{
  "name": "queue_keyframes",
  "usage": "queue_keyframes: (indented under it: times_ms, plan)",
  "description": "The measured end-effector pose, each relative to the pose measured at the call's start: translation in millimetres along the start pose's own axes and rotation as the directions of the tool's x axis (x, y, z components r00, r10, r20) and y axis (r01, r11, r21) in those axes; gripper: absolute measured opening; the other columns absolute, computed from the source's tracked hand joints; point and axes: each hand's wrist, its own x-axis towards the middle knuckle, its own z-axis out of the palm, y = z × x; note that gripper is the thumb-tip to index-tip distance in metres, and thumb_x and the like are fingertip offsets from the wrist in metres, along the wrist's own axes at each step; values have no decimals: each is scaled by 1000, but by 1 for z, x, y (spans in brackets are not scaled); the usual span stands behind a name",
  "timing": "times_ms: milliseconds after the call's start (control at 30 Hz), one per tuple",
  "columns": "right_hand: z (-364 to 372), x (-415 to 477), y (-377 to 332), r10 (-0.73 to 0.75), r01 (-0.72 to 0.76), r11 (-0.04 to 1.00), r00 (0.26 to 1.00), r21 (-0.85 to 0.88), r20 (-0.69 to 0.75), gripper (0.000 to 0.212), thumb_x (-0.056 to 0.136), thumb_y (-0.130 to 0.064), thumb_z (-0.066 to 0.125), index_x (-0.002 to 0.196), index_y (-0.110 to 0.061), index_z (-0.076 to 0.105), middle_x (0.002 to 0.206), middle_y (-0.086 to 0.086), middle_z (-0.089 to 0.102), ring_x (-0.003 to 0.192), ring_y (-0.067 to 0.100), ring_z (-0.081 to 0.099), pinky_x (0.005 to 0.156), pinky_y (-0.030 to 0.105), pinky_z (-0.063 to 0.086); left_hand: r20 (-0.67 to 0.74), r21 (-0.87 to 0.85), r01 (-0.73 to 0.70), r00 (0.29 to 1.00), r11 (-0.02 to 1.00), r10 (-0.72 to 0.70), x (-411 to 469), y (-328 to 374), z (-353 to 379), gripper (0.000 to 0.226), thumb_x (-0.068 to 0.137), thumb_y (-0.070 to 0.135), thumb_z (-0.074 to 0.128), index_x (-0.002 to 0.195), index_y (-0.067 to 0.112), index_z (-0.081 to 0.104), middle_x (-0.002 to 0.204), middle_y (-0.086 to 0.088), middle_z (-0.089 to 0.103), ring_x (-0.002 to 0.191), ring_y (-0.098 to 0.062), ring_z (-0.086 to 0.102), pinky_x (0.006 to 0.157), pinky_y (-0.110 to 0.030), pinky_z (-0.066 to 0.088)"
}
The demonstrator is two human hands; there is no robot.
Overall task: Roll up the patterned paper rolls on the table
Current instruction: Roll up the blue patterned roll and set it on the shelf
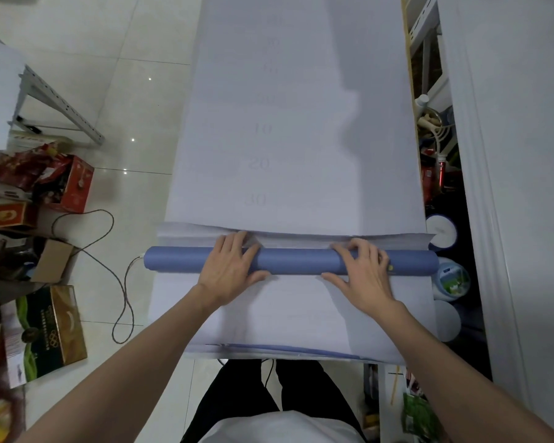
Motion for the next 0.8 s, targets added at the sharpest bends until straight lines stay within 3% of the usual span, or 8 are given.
queue_keyframes:
  times_ms: [67,167,267,333,433,533,667,800]
  plan:
    - [-3,2,1,-28,27,998,1000,-49,-10,56,85,-65,56,125,-26,60,117,3,55,108,28,50,87,44,34,48,27,-6,999,1000,4,0,2,-1,61,85,62,60,120,11,61,103,-12,57,88,-30,54,83,-42,46]
    - [-7,5,1,-6,6,1000,1000,-28,-22,50,90,-64,46,119,-25,59,113,-2,60,106,24,52,88,44,33,33,-29,36,999,999,-35,4,1,-4,50,89,55,59,115,12,60,96,-8,62,82,-28,55,81,-41,46]
    - [-6,3,-1,31,-28,997,998,70,-55,50,94,-60,38,119,-21,58,120,1,60,113,26,52,95,44,30,19,-123,85,996,989,-83,3,2,-2,40,94,47,55,112,12,59,112,-9,63,95,-29,58,91,-41,45]
    - [-3,-1,-1,11,-7,998,998,65,-60,54,91,-63,47,123,-20,57,128,4,53,116,27,49,98,44,30,15,-112,110,994,988,-110,-3,6,1,45,94,47,57,117,9,59,125,-16,55,105,-32,54,97,-43,45]
    - [-2,-4,2,-3,5,999,998,37,-57,60,84,-65,59,124,-21,57,122,5,51,110,27,49,94,44,33,35,-81,87,996,993,-84,-10,10,4,59,85,50,69,122,6,58,122,-19,55,102,-34,53,93,-46,48]
    - [-6,0,8,-54,54,998,998,-19,-29,53,90,-65,46,121,-23,60,116,1,59,102,26,55,87,42,33,35,-74,76,997,994,-74,-10,6,4,47,85,36,74,120,8,59,113,-14,61,95,-32,59,88,-42,50]
    - [-9,5,13,1,-4,998,999,69,50,58,96,-62,31,134,-24,53,123,-2,63,111,20,54,98,38,27,53,-125,34,998,992,-27,-7,2,4,45,95,32,61,131,6,54,120,-13,63,103,-30,60,97,-43,49]
    - [-9,9,14,-87,78,993,991,88,102,66,87,-61,58,137,-19,50,132,0,55,116,22,52,103,39,27,132,-37,-16,991,999,21,0,1,6,55,93,31,58,138,3,46,128,-16,57,107,-33,57,99,-47,45]
